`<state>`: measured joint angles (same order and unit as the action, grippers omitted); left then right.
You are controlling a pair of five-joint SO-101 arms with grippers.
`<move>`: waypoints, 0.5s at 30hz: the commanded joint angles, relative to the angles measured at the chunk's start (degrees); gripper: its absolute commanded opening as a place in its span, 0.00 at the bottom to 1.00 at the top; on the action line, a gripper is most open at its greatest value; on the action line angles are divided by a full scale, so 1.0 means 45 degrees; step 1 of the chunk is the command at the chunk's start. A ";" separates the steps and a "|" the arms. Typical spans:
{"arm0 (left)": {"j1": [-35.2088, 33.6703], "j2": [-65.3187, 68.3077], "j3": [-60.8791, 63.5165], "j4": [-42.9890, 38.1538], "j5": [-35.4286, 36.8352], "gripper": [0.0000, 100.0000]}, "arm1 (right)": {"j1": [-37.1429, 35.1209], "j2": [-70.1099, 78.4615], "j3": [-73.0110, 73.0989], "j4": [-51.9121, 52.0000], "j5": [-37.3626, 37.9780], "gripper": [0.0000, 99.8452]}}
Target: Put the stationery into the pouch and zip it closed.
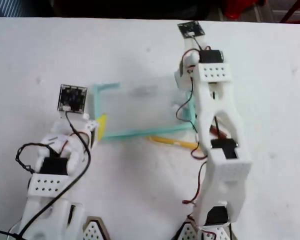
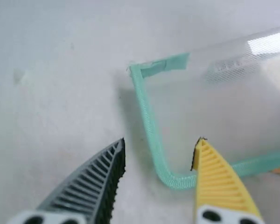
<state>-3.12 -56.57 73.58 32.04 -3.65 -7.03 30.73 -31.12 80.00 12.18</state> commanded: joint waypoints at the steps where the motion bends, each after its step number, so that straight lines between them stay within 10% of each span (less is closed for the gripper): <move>1: -0.0029 -0.0088 -0.0078 -0.0352 0.0117 0.25 | 0.0088 0.1065 -0.2208 0.0381 -0.0176 0.31; 15: -0.0029 -0.0088 -0.0078 -0.0352 0.0098 0.25 | 0.0068 0.2901 -0.4454 0.0635 -0.0195 0.25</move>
<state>-3.12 -56.57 73.58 32.04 -3.65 -6.59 44.88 -48.44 82.73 11.21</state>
